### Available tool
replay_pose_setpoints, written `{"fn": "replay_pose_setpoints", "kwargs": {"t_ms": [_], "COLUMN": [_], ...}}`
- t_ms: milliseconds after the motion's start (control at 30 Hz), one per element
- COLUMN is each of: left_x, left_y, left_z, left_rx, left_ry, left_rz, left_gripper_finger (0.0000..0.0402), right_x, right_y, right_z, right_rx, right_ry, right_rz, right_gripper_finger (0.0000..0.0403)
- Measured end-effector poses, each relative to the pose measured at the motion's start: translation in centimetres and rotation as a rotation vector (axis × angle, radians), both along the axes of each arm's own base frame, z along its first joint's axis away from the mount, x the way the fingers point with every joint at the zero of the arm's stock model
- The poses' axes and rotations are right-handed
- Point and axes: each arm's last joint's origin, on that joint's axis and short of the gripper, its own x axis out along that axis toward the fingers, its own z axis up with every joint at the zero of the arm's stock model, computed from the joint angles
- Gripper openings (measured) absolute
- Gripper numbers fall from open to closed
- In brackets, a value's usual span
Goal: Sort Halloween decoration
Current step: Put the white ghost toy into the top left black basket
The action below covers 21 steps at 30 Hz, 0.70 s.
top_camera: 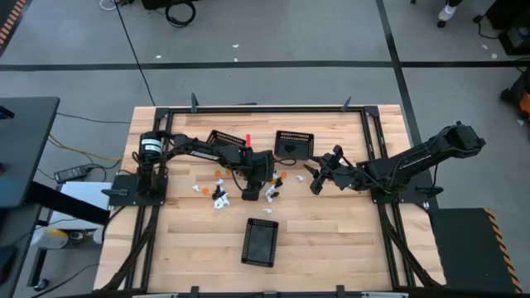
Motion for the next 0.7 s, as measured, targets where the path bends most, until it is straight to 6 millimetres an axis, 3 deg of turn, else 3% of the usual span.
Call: {"fn": "replay_pose_setpoints", "kwargs": {"t_ms": [433, 700], "left_x": [0.0, 0.7], "left_y": [0.0, 0.1], "left_z": [0.0, 1.5], "left_rx": [0.002, 0.022], "left_ry": [0.002, 0.031], "left_rz": [0.001, -0.015], "left_gripper_finger": [0.0081, 0.008], "right_x": [0.0, 0.0], "right_y": [0.0, 0.0], "right_z": [0.0, 0.0], "right_rx": [0.0, 0.0], "right_ry": [0.0, 0.0], "right_rz": [0.0, 0.0], "right_gripper_finger": [0.0169, 0.0169]}}
